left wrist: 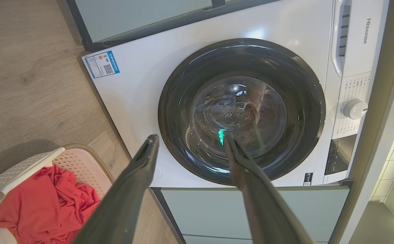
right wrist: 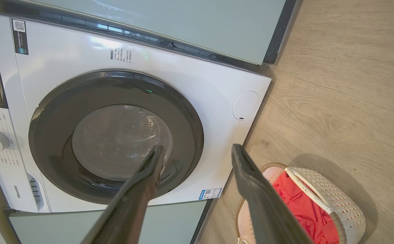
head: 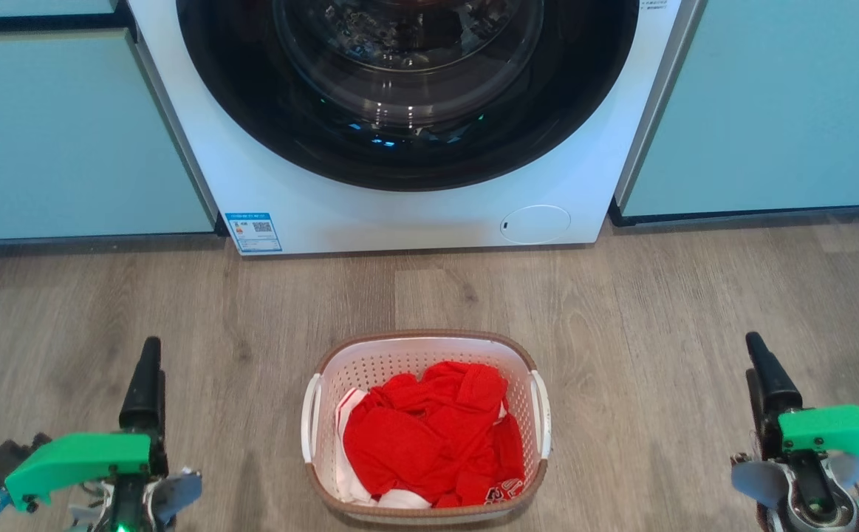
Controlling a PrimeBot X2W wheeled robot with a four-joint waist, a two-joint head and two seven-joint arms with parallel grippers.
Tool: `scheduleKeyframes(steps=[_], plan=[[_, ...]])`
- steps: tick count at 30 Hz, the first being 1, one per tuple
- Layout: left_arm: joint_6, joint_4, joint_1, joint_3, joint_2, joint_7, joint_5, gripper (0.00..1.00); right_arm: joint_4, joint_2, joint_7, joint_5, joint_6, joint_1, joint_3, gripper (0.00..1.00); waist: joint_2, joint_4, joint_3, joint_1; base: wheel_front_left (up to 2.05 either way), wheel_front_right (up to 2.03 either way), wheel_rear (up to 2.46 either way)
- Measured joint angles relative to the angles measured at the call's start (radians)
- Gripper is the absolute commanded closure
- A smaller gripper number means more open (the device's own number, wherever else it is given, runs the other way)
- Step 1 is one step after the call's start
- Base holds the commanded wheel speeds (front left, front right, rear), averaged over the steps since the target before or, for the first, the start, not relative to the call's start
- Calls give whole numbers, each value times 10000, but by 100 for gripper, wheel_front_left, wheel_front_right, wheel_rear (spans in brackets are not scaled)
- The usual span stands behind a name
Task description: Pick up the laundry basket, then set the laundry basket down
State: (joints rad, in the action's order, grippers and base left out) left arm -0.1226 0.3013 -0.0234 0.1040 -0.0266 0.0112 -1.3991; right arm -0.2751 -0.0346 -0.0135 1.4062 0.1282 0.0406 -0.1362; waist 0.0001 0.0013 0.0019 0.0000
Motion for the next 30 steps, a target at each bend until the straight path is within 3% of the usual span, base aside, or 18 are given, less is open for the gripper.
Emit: scheduleKeyframes(steps=[13, 23, 30], plan=[[151, -803, -84, -88, -4, -393, 1814, 0, 993, -2, 378, -2847, 0, 459, 261, 0, 0, 105, 89, 0, 0, 0, 0], [1198, -1919, -278, -569, -15, -667, 4033, 0, 1569, -4, 650, -4961, 0, 577, 794, 0, 0, 190, 123, 0, 0, 0, 0], [2349, -2341, -419, -1363, -25, -878, 5963, 0, 1967, -13, 869, -6286, 0, 643, 1202, 0, 0, 209, 144, 1, 0, 0, 0]])
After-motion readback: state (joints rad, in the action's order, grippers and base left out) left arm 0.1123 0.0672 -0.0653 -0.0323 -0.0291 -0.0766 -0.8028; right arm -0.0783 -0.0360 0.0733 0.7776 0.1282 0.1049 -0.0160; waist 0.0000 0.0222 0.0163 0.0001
